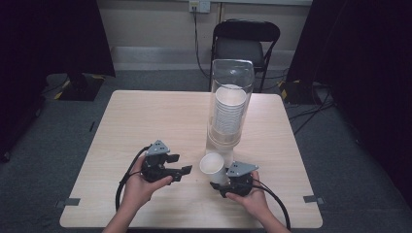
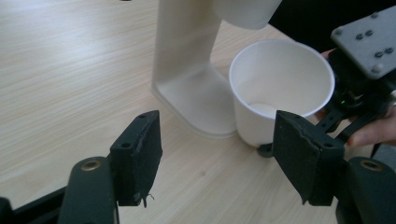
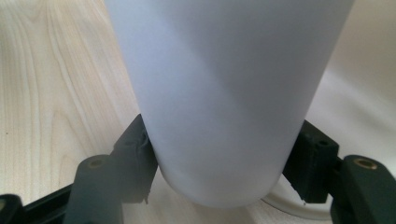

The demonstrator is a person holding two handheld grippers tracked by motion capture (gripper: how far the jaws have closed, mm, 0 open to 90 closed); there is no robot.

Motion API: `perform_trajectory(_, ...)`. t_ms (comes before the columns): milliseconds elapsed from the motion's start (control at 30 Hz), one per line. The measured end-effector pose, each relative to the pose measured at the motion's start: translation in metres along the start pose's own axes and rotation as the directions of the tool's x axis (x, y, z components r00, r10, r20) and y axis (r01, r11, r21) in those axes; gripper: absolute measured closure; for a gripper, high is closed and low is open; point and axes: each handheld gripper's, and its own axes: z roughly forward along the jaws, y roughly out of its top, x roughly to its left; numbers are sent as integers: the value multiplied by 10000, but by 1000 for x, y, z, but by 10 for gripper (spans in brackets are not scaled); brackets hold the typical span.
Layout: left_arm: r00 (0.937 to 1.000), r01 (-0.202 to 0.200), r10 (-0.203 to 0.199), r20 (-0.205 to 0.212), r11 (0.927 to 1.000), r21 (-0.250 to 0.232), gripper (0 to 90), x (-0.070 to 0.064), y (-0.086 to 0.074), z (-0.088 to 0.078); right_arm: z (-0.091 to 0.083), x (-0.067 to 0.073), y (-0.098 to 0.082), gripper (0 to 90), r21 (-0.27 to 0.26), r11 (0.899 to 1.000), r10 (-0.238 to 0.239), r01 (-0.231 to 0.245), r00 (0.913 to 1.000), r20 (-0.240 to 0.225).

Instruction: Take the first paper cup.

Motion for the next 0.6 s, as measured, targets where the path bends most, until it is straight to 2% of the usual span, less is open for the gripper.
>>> perform_trajectory(67,9997,226,-226,-14,9997,106,336,-1,3,2,0,-1,0,349,-11,10000,3,-3,10000,-2)
perform_trajectory(167,9999,115,-114,-57,9999,122,358,-2,5,4,-1,-2,0,349,-75,10000,0,0,10000,48)
perform_trajectory(200,9997,225,-224,-48,9996,151,375,-3,5,5,0,-2,0,349,-84,10000,-26,26,10000,29)
perform_trajectory(333,9997,235,-233,-80,9993,286,394,-3,9,6,1,0,0,349,-91,9999,-104,104,9999,6)
perform_trajectory(467,9984,558,-562,102,9979,318,412,-4,13,7,1,0,1,349,-155,9998,-121,121,9999,7)
perform_trajectory(600,9985,536,-541,73,9969,573,431,-6,17,13,1,2,3,349,-230,9995,-232,230,9997,-88)
